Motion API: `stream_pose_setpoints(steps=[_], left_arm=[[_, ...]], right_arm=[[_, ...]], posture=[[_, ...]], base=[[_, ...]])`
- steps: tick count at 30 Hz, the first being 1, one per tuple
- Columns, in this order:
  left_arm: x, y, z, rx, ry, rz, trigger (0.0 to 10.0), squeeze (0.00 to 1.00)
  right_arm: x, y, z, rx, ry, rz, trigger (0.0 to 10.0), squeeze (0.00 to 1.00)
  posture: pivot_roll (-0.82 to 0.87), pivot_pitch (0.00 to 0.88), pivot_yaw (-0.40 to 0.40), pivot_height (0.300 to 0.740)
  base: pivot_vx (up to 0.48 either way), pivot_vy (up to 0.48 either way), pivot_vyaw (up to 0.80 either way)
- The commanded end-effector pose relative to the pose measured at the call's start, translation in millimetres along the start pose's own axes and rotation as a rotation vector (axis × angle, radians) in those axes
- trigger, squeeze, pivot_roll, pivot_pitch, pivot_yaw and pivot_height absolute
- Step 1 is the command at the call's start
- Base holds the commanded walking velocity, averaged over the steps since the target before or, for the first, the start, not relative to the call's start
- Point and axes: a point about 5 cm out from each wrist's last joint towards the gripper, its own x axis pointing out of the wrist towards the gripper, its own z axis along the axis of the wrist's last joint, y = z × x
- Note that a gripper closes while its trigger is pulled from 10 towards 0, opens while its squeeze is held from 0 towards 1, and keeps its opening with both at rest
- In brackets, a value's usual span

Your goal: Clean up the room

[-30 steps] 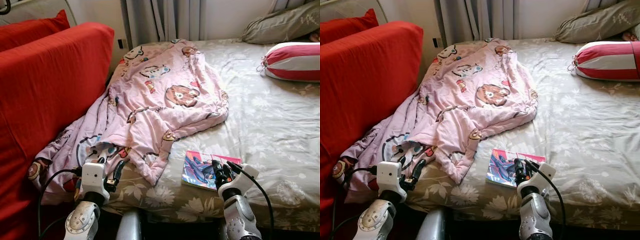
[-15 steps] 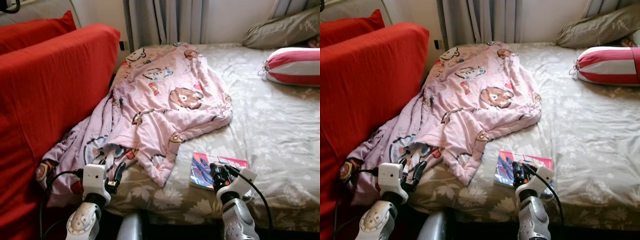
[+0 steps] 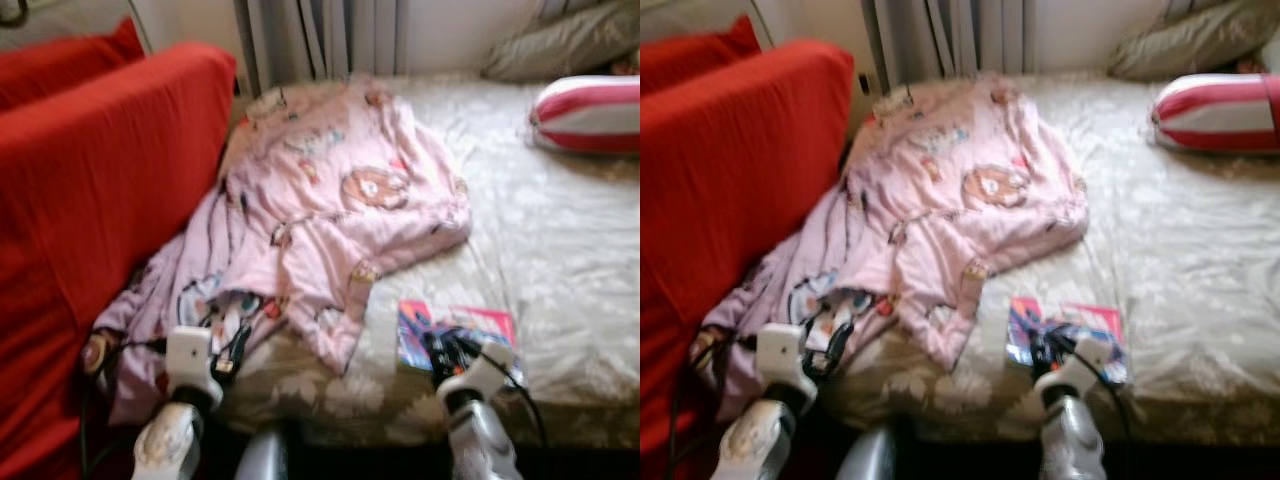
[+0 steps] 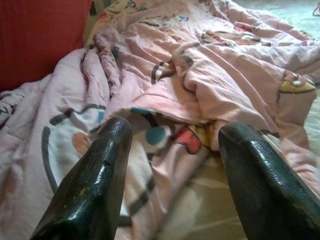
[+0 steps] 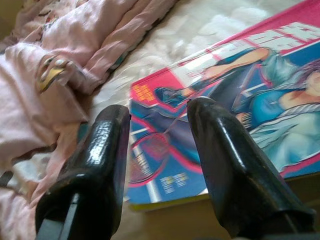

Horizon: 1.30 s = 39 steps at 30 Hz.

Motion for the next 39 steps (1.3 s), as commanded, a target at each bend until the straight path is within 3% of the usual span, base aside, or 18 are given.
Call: stream_pose_setpoints(steps=[1,14,24,39], left_arm=[[-2.6,6.9,-1,0.016,0.015,0.013,10.0,0.0],[-2.2,6.3,0,0.023,0.011,0.008,10.0,0.0],[-3.5,6.2,0,0.03,0.013,0.004,10.0,0.0],[-3.5,6.2,0,0.03,0.013,0.004,10.0,0.0]], right_arm=[[2.1,10.9,-4,0.017,0.009,0.024,10.0,0.0],[1.9,10.7,-5,0.028,0.01,0.022,10.0,0.0],[1.4,-9.8,-3,0.186,-0.006,-0.114,10.0,0.0],[1.4,-9.8,-3,0.186,-0.006,-0.114,10.0,0.0]], posture=[[0.1,0.0,0.086,0.57],[0.1,0.0,0.088,0.57],[0.11,0.0,0.089,0.57],[0.11,0.0,0.089,0.57]], base=[[0.0,0.326,0.0],[0.0,0.189,0.0],[0.0,0.0,0.0],[0.0,0.0,0.0]])
